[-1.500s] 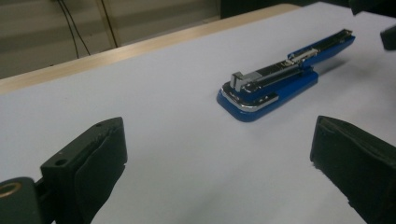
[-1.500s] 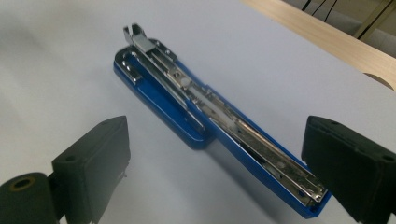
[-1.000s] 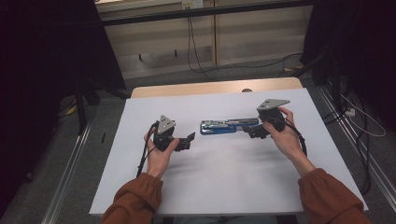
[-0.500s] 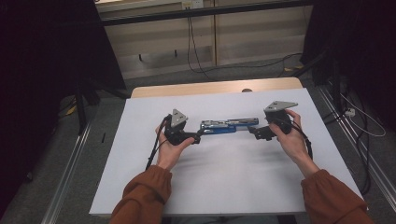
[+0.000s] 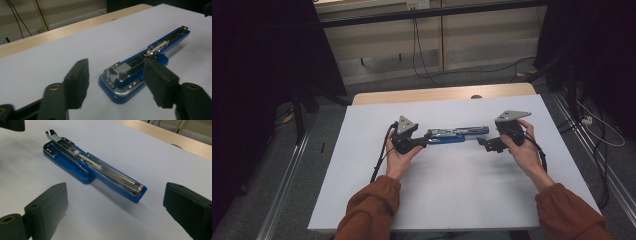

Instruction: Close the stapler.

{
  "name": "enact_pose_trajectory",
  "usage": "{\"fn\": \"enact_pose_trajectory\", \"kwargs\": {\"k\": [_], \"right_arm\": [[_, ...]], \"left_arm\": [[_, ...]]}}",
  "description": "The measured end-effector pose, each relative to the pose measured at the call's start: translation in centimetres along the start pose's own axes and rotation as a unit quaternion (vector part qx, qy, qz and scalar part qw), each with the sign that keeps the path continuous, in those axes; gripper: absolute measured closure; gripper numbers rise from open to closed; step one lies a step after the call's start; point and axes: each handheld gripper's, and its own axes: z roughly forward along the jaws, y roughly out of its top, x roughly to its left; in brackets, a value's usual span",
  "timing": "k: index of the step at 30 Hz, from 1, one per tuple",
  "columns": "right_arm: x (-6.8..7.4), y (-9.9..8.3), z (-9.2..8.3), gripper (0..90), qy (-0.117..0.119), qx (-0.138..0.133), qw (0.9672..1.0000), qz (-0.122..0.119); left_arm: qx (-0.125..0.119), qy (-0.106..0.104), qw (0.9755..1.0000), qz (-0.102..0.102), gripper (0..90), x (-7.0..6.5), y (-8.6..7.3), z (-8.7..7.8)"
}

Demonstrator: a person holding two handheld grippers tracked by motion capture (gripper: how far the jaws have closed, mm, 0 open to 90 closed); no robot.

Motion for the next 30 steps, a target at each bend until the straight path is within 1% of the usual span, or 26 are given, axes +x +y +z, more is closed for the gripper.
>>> {"fn": "enact_pose_trajectory", "kwargs": {"k": [1, 2, 3, 4, 5, 7, 9, 12, 17, 19, 20, 21, 22, 24, 25, 27, 28, 29, 30], "right_arm": [[0.0, 0.0, 0.0, 5.8, 0.000, -0.001, 1.0000, 0.001], [0.0, 0.0, 0.1, 5.8, 0.000, -0.001, 1.0000, 0.000], [0.0, 0.0, 0.1, 5.8, 0.000, -0.002, 1.0000, -0.001], [0.1, -0.1, 0.1, 5.8, 0.001, -0.005, 1.0000, -0.002], [0.1, -0.1, 0.1, 5.8, 0.001, -0.006, 1.0000, -0.002], [0.1, -0.1, 0.2, 5.5, -0.003, -0.005, 1.0000, -0.002], [0.1, -0.1, 0.2, 4.8, -0.002, -0.002, 1.0000, 0.000], [0.1, -0.1, 0.3, 4.7, -0.003, 0.000, 1.0000, 0.000], [0.2, -0.1, 0.6, 4.7, -0.001, 0.002, 1.0000, -0.002], [0.3, -0.1, 0.6, 4.7, -0.002, 0.001, 1.0000, -0.002], [0.3, -0.1, 0.7, 4.7, -0.001, 0.001, 1.0000, -0.002], [0.3, -0.1, 0.7, 4.7, -0.004, 0.001, 1.0000, -0.001], [0.3, -0.1, 0.7, 4.7, -0.005, 0.001, 1.0000, 0.001], [0.3, -0.2, 0.6, 4.7, -0.005, 0.000, 1.0000, 0.006], [0.2, -0.2, 0.6, 4.6, -0.003, -0.004, 0.9999, 0.013], [-0.1, -0.2, 0.5, 4.2, -0.007, -0.014, 0.9995, 0.027], [-0.2, -0.3, 0.5, 7.4, -0.011, -0.012, 0.9996, 0.024], [-0.1, -0.3, 0.5, 13.7, -0.024, -0.007, 0.9994, 0.023], [-0.2, -0.4, 0.4, 19.8, -0.025, -0.006, 0.9995, 0.021]], "left_arm": [[-0.002, -0.003, 1.0000, -0.004, 45.8, 0.0, 0.0, 0.0], [-0.003, -0.008, 0.9998, -0.016, 49.6, 0.0, 0.0, 0.0], [-0.003, -0.015, 0.9996, -0.022, 56.4, 0.1, 0.0, 0.0], [-0.004, -0.022, 0.9994, -0.025, 59.2, 0.1, 0.0, 0.0], [-0.002, -0.024, 0.9995, -0.022, 63.5, 0.1, 0.0, 0.1], [0.001, -0.030, 0.9993, -0.022, 71.8, 0.0, -0.2, 0.3], [0.007, -0.029, 0.9995, -0.014, 79.4, -0.2, -0.3, 0.6], [0.011, -0.030, 0.9994, -0.008, 89.5, -0.2, -0.5, 0.9], [0.017, -0.030, 0.9994, -0.003, 90.0, -0.2, -0.6, 1.6], [0.025, -0.033, 0.9992, 0.000, 90.0, -0.5, -0.8, 1.8], [0.032, -0.032, 0.9990, 0.006, 90.0, -0.6, -0.9, 2.0], [0.033, -0.032, 0.9989, 0.008, 90.0, -0.6, -1.0, 2.2], [0.032, -0.032, 0.9990, 0.005, 90.0, -0.6, -1.1, 2.2], [0.030, -0.030, 0.9991, 0.009, 90.0, -0.6, -1.1, 2.3], [0.031, -0.028, 0.9991, 0.008, 90.0, -0.6, -1.1, 2.3], [0.030, -0.027, 0.9992, 0.006, 90.0, -0.5, -1.1, 2.2], [0.032, -0.028, 0.9991, 0.007, 90.0, -0.5, -1.1, 2.2], [0.034, -0.027, 0.9990, 0.008, 90.0, -0.4, -1.1, 2.3], [0.034, -0.027, 0.9990, 0.010, 90.0, -0.4, -1.2, 2.3]]}}
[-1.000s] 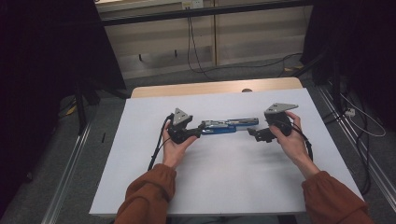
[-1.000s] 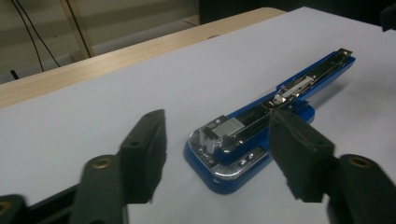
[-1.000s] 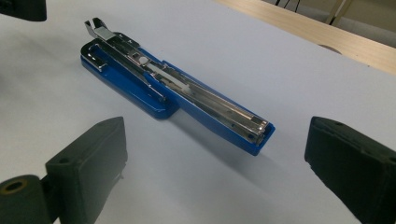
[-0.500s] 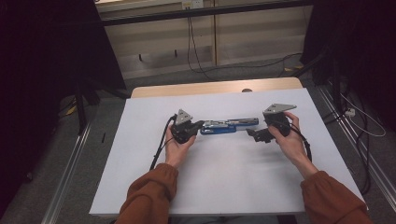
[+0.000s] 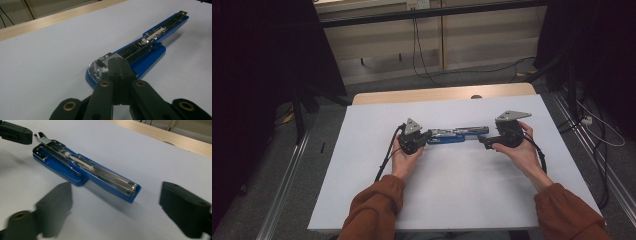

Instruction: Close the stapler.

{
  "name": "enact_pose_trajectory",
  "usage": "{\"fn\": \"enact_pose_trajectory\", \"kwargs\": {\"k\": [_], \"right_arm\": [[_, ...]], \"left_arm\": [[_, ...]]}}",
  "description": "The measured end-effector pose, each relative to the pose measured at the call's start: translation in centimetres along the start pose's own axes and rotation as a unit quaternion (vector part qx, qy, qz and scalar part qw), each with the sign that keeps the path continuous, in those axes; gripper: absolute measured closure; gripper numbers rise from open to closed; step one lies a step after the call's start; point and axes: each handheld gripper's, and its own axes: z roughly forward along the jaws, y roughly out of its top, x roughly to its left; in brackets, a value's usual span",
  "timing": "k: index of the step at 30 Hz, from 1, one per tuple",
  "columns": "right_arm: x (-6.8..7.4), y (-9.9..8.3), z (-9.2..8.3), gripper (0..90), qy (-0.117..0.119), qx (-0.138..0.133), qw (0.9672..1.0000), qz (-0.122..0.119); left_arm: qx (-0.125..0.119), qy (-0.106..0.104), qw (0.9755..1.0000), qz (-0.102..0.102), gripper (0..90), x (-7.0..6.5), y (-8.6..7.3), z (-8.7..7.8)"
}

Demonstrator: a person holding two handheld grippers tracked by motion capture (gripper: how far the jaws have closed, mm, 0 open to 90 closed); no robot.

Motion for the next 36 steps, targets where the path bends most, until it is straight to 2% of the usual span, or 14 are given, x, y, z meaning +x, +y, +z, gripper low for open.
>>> {"fn": "enact_pose_trajectory", "kwargs": {"k": [1, 3, 4, 6, 7, 9, 12, 14, 17, 22, 23, 24, 32, 36], "right_arm": [[0.0, -0.1, -0.1, 26.3, 0.005, -0.002, 1.0000, 0.003], [0.0, -0.3, -0.3, 38.9, -0.001, -0.008, 1.0000, -0.001], [0.0, -0.3, -0.5, 48.5, -0.001, -0.007, 1.0000, -0.003], [-0.1, -0.3, -0.7, 57.2, -0.005, -0.012, 0.9999, 0.005], [-0.2, -0.4, -0.8, 65.3, -0.003, -0.011, 0.9999, 0.003], [-0.3, -0.6, -0.8, 75.5, 0.001, -0.008, 1.0000, 0.004], [-0.5, -0.9, -0.8, 87.3, 0.010, -0.002, 0.9999, 0.005], [-0.6, -0.9, -0.7, 90.0, 0.026, 0.004, 0.9996, 0.011], [-0.5, -0.9, -0.6, 90.0, 0.025, 0.009, 0.9996, 0.007], [-0.7, -1.1, -0.5, 90.0, 0.010, 0.026, 0.9996, 0.006], [-0.7, -1.2, -0.5, 90.0, 0.009, 0.028, 0.9995, 0.008], [-0.8, -1.3, -0.5, 90.0, 0.005, 0.032, 0.9994, 0.009], [-1.1, -1.6, 0.2, 90.0, -0.005, 0.051, 0.9986, 0.008], [-1.0, -1.7, 0.7, 90.0, -0.018, 0.064, 0.9978, 0.004]], "left_arm": [[0.002, 0.001, 1.0000, 0.000, 90.0, 0.0, 0.0, 0.0], [0.004, -0.002, 1.0000, -0.002, 90.0, 0.0, -0.1, 0.1], [0.004, -0.001, 1.0000, 0.000, 90.0, 0.0, -0.1, 0.1], [0.007, -0.004, 1.0000, -0.003, 90.0, 0.0, -0.2, 0.2], [0.011, -0.001, 0.9999, 0.002, 90.0, 0.0, -0.3, 0.3], [0.017, -0.002, 0.9999, 0.000, 90.0, 0.0, -0.5, 0.5], [0.010, 0.003, 0.9999, 0.001, 90.0, 0.0, -0.4, 0.5], [0.010, -0.001, 0.9999, -0.001, 90.0, 0.0, -0.4, 0.6], [0.014, -0.003, 0.9999, 0.000, 90.0, 0.0, -0.4, 0.7], [0.031, 0.000, 0.9995, 0.009, 90.0, 0.0, -0.3, 0.9], [0.031, 0.005, 0.9994, 0.012, 90.0, -0.1, -0.3, 0.9], [0.030, 0.004, 0.9995, 0.008, 90.0, -0.2, -0.3, 1.0], [0.032, 0.004, 0.9994, 0.016, 90.0, -0.1, -0.3, 1.0], [0.032, 0.009, 0.9992, 0.021, 90.0, -0.2, -0.3, 1.0]]}}
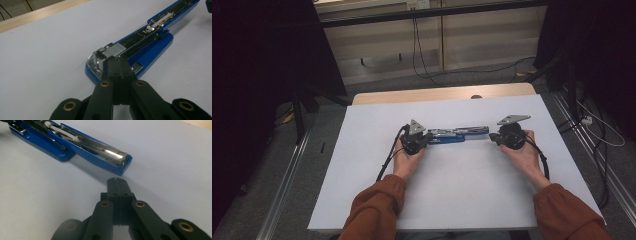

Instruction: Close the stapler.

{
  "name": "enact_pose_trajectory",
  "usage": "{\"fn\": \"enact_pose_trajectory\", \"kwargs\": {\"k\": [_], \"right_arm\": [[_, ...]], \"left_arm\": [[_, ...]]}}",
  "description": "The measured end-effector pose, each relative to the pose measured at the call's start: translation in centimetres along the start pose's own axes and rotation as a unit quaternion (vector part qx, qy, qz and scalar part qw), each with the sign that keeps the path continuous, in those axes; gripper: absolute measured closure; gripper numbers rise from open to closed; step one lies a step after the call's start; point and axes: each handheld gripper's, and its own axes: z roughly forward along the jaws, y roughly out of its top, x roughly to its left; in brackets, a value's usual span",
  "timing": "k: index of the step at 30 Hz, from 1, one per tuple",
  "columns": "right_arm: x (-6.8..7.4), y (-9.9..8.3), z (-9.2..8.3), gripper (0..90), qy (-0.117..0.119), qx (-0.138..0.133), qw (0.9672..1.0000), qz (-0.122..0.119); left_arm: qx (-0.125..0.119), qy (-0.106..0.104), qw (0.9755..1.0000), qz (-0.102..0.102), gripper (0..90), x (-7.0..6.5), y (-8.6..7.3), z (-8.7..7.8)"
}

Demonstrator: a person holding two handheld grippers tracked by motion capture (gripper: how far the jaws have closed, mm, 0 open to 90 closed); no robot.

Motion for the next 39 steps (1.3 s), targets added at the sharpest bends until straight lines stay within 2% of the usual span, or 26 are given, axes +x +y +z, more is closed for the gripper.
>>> {"fn": "enact_pose_trajectory", "kwargs": {"k": [15, 23, 39], "right_arm": [[-0.6, 0.4, 1.2, 90.0, -0.020, 0.020, 0.9995, 0.012], [-0.2, 0.4, 1.7, 90.0, -0.018, 0.027, 0.9995, 0.007], [0.1, 0.4, 2.3, 90.0, -0.014, 0.024, 0.9996, 0.008]], "left_arm": [[0.000, -0.002, 1.0000, 0.001, 90.0, 0.0, 0.0, 0.1], [0.000, 0.000, 1.0000, 0.005, 90.0, -0.1, 0.1, 0.1], [-0.001, -0.001, 1.0000, 0.009, 90.0, -0.3, 0.1, 0.2]]}}
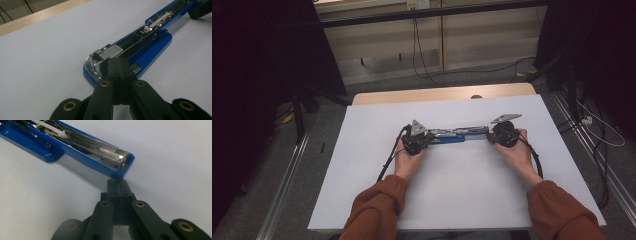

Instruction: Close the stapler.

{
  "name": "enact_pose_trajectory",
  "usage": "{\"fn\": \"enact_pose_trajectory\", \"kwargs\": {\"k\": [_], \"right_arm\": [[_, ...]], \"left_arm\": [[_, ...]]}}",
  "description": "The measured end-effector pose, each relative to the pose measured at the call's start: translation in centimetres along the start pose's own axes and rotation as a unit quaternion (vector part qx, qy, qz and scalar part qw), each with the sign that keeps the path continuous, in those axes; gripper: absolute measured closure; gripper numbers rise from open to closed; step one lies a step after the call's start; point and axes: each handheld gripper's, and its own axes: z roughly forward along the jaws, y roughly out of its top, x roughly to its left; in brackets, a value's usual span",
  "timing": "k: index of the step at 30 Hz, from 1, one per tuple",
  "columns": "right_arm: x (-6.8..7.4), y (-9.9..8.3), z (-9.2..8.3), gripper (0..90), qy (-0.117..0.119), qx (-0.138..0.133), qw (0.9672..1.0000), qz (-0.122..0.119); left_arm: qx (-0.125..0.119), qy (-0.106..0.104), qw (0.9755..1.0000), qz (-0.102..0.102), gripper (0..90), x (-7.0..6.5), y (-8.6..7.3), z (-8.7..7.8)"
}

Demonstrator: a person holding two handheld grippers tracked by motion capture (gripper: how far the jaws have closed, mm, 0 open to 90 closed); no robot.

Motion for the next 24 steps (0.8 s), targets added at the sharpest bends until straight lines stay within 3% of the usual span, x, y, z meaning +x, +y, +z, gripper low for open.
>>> {"fn": "enact_pose_trajectory", "kwargs": {"k": [24], "right_arm": [[0.01, 0.37, -0.22, 90.0, 0.011, -0.033, 0.9994, 0.005]], "left_arm": [[0.001, 0.000, 1.0000, 0.006, 90.0, -0.10, 0.00, -0.01]]}}
